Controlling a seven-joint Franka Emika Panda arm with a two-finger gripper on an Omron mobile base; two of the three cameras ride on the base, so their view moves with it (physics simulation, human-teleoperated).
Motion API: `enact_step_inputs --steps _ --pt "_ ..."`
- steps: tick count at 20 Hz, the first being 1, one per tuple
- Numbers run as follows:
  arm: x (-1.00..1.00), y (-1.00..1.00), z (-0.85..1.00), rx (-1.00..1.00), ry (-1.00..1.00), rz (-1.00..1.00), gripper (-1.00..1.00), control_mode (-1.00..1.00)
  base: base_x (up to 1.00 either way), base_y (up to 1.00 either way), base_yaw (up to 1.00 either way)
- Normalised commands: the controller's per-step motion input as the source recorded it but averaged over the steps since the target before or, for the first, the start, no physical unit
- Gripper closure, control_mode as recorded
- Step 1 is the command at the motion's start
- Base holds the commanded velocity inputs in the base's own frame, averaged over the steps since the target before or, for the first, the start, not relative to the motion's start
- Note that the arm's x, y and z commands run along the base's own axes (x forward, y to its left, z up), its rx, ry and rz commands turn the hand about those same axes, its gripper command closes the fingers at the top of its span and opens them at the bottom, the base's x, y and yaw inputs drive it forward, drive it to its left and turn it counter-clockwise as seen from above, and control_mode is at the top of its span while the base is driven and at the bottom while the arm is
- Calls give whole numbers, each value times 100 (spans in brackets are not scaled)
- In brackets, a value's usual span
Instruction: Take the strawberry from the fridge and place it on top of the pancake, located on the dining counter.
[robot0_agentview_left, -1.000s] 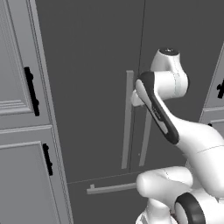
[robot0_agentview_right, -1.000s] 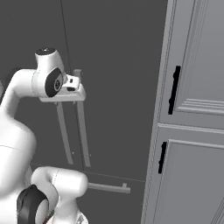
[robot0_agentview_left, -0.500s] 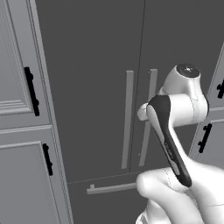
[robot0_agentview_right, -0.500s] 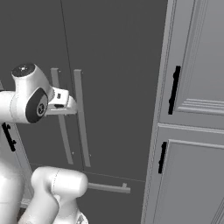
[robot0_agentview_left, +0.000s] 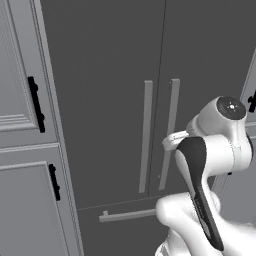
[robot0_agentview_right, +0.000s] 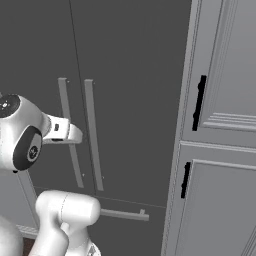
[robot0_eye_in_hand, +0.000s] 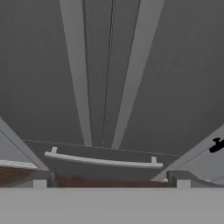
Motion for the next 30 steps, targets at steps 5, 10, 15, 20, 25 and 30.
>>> enact_step_inputs --steps 5,10,15,20,25,30 --pt "-34 -1 3 7 -1 -3 -100 -100 0 0 0" --pt "-6 0 0 2 0 0 -100 100 -39 0 0" --pt "0 0 0 0 0 0 -100 100 -72 0 0" --pt "0 0 0 0 0 0 -100 100 -81 0 0" --pt "0 0 0 0 0 0 -100 100 -56 0 0" --pt "43 -2 0 0 10 0 -100 -100 0 0 0"
